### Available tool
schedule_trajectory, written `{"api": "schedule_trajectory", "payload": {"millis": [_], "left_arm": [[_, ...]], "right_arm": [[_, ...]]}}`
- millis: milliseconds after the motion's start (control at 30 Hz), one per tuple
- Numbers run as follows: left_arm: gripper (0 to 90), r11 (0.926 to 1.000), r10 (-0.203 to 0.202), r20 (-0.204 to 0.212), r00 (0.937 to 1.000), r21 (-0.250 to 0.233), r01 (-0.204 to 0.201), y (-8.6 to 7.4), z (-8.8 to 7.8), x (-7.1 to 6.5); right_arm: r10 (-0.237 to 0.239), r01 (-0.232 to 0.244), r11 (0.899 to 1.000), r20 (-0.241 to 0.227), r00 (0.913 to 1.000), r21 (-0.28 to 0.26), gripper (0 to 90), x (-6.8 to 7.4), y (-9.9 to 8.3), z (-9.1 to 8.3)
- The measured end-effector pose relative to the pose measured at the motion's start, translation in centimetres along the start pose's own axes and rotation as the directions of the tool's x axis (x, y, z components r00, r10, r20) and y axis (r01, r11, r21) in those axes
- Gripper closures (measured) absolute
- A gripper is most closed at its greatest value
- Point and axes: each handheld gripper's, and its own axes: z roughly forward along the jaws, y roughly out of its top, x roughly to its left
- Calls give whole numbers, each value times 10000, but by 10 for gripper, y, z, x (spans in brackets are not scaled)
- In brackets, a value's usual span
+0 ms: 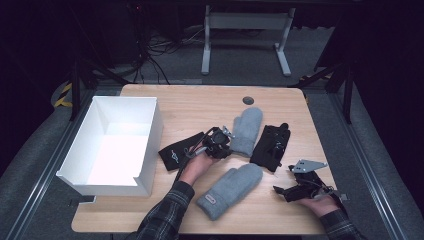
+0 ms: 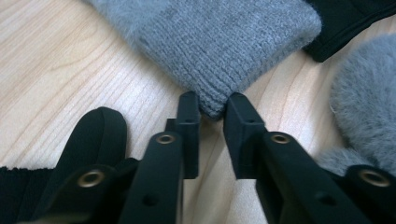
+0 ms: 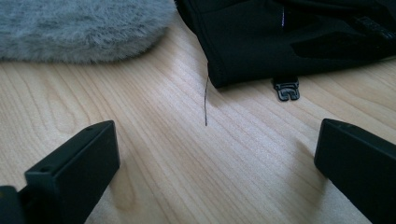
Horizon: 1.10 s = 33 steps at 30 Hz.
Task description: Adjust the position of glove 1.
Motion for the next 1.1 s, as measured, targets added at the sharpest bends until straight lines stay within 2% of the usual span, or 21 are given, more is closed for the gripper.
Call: {"api": "schedule_trajectory", "payload": {"millis": [100, 333, 633, 833, 967, 1000, 1100], "left_arm": [[834, 9997, -179, 42, 9998, -170, 180, -1, -6, 2], [842, 9986, -423, 239, 9988, -322, 430, -14, -27, 3], [843, 9990, -341, 339, 9988, -268, 350, -42, -56, -10], [842, 9988, -464, 280, 9985, -161, 469, -56, -67, -14], [836, 9970, -773, 28, 9970, -45, 774, -68, -74, -12], [827, 9962, -871, -35, 9962, -14, 871, -70, -75, -11], [683, 9945, -1035, -480, 9935, -201, 1027, -71, -78, -11]], "right_arm": [[-1, 1, 10000, -1, 10000, -1, 1, 0, 0, 0], [0, 0, 10000, -5, 10000, -5, 1, 0, 0, 0], [1, -1, 10000, -3, 10000, -4, 1, 0, 0, 0], [-1, 1, 10000, 1, 10000, 0, 1, 0, 0, 0], [-1, 1, 10000, 0, 10000, 0, 1, 0, 0, 0], [-1, 1, 10000, 1, 10000, 1, 1, 0, 0, 0], [0, 0, 10000, 0, 10000, 1, 1, 0, 0, 0]]}}
